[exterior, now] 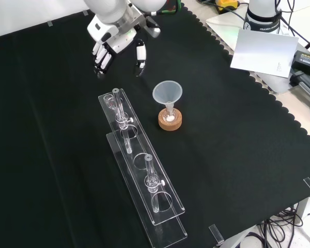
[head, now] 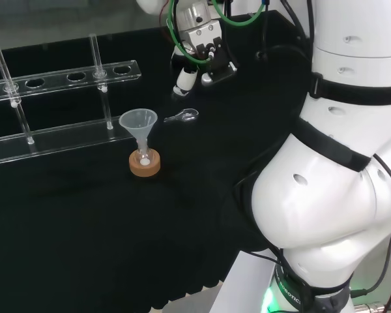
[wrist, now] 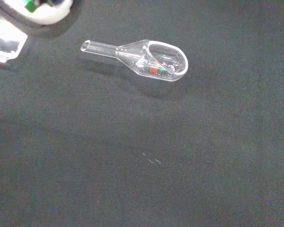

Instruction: Remove the funnel from the round-bottom flask.

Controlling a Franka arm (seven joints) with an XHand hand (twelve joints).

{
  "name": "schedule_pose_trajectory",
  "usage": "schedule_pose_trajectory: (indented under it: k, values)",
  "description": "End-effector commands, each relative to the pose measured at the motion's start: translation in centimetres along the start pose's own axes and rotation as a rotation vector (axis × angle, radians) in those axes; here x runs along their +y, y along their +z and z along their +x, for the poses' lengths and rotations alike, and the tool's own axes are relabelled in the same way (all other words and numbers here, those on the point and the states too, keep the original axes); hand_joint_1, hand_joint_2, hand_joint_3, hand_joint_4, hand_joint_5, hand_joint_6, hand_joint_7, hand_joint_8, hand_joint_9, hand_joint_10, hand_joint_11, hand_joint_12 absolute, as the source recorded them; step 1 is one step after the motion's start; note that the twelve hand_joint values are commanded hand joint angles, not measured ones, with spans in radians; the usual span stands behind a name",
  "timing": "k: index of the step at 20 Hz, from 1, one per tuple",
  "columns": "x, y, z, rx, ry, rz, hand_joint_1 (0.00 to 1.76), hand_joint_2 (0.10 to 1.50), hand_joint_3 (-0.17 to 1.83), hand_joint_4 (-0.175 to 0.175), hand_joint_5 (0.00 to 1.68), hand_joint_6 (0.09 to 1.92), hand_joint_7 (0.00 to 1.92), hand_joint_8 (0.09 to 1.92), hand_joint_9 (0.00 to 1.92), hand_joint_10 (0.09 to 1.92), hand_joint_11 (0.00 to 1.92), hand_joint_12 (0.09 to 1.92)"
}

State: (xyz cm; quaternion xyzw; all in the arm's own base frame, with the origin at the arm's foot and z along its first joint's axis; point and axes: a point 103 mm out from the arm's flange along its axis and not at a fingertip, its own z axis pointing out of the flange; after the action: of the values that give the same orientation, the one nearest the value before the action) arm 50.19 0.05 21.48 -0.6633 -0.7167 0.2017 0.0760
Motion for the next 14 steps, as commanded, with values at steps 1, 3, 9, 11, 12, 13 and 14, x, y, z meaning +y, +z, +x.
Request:
schedule_pose_trajectory:
  k: [1, 3, 9, 11, 12, 13, 14]
  values:
    - [-2.4, -1.1, 1.3, -0.008, 0.024, -0.021, 0.75, 0.62, 0.43, 0.008, 0.41, 0.16, 0.26, 0.64, 0.55, 0.55, 0.43, 1.3]
    - [-2.4, -1.1, 1.4, -0.008, 0.023, -0.006, 0.75, 0.62, 0.42, 0.005, 0.4, 0.15, 0.26, 0.64, 0.55, 0.55, 0.43, 1.3]
    - [-5.9, -2.0, 2.3, -0.008, 0.028, -0.022, 0.74, 0.62, 0.41, -0.008, 0.33, 0.09, 0.19, 0.63, 0.48, 0.57, 0.4, 1.33]
    - [-7.1, -2.7, 3.0, -0.005, 0.022, -0.014, 0.72, 0.62, 0.41, -0.01, 0.31, 0.09, 0.17, 0.63, 0.46, 0.57, 0.4, 1.34]
    - [-7.7, -2.9, 3.3, -0.003, 0.02, -0.009, 0.72, 0.62, 0.41, -0.01, 0.3, 0.09, 0.15, 0.62, 0.44, 0.58, 0.4, 1.35]
    - [-8.1, -3.1, 3.6, -0.001, 0.017, -0.004, 0.71, 0.62, 0.4, -0.01, 0.29, 0.09, 0.13, 0.62, 0.43, 0.59, 0.4, 1.36]
    - [-8.6, -3.3, 4.0, 0.0, 0.015, 0.0, 0.71, 0.62, 0.4, -0.01, 0.29, 0.09, 0.12, 0.62, 0.42, 0.59, 0.4, 1.37]
